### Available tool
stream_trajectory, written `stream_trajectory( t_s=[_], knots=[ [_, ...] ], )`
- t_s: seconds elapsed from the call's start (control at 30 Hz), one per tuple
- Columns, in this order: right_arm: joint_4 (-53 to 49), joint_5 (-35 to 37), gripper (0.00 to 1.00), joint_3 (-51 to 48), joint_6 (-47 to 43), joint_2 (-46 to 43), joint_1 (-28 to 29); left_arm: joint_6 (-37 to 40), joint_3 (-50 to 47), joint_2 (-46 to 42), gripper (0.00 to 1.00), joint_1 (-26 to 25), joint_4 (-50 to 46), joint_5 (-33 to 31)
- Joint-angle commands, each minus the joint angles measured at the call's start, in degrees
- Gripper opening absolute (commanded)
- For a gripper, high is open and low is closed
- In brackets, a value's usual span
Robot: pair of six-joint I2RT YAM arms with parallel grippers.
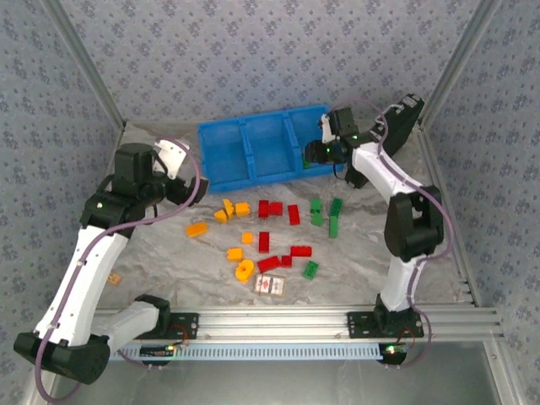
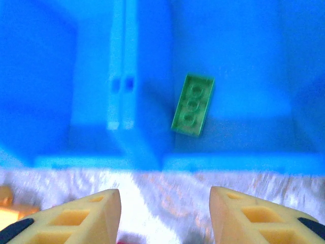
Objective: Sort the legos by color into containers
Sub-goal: Place the lego in the container, then pick up the lego from the center of the table.
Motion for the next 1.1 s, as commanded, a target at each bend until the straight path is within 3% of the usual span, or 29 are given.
stream_trajectory(
  t_s=[0.0, 0.13, 0.23, 0.43, 1.07],
  knots=[
    [-1.2, 1.5, 0.51, -6.2, 2.0, -4.4, 2.9, 0.1, -1.0, -1.0, 1.0, -0.4, 2.1, 1.1],
    [-1.5, 4.3, 0.55, -12.5, 4.9, -7.4, 5.5, -0.2, -1.4, -1.1, 1.0, -0.9, 2.7, 1.7],
    [-2.5, 8.7, 0.65, -14.8, 6.8, -8.1, 6.6, -0.2, -1.3, -1.1, 1.0, -1.5, 2.7, 1.7],
    [-1.6, 10.5, 0.71, -17.2, 9.2, -7.6, 7.0, 0.8, -1.5, -1.5, 1.0, -3.9, 2.7, 0.4],
    [1.9, 11.3, 0.62, -18.9, 11.5, 0.8, 7.7, 0.6, 1.1, -0.1, 1.0, -4.6, 0.9, 0.3]
  ],
)
